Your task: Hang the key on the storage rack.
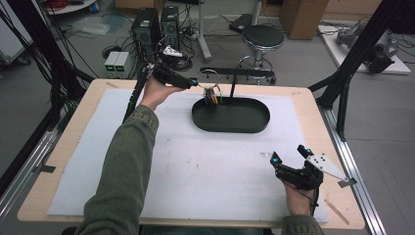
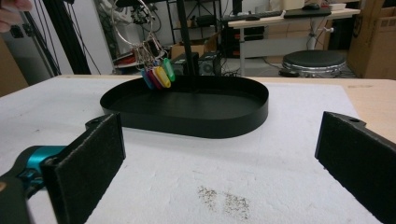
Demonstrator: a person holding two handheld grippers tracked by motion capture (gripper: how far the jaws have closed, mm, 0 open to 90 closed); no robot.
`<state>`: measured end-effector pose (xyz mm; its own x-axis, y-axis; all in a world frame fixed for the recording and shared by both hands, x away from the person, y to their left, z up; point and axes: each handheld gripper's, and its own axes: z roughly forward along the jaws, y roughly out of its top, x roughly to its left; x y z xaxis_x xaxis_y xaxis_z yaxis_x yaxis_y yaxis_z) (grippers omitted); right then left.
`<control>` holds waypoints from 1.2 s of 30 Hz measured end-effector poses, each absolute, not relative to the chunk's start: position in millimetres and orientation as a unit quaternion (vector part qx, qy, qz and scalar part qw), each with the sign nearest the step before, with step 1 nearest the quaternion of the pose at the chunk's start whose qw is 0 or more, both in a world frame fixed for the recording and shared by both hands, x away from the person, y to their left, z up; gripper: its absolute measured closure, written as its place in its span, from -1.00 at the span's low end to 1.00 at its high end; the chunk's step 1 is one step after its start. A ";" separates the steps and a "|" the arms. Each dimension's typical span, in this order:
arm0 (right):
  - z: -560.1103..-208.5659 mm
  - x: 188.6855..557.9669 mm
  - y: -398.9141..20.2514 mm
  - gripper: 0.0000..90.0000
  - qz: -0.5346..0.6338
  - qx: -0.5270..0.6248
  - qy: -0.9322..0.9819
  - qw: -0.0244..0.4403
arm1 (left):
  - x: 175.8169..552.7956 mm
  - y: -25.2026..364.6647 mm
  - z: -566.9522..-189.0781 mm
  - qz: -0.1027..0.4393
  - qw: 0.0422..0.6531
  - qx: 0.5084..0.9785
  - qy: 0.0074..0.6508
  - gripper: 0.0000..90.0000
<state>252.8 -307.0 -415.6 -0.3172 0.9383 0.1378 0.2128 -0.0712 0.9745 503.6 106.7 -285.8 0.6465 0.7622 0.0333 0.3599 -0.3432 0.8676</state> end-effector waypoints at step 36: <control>-415.3 254.0 -305.4 -0.99 0.549 0.483 0.597 0.331 | 450.3 150.1 -309.2 0.206 0.491 0.774 0.343 -0.96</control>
<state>254.0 -305.4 -415.3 -0.3145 0.9397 0.1348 0.2121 -0.0689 0.9748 450.3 150.1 -309.2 0.6807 0.7324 -0.0179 0.3289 -0.2836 0.9008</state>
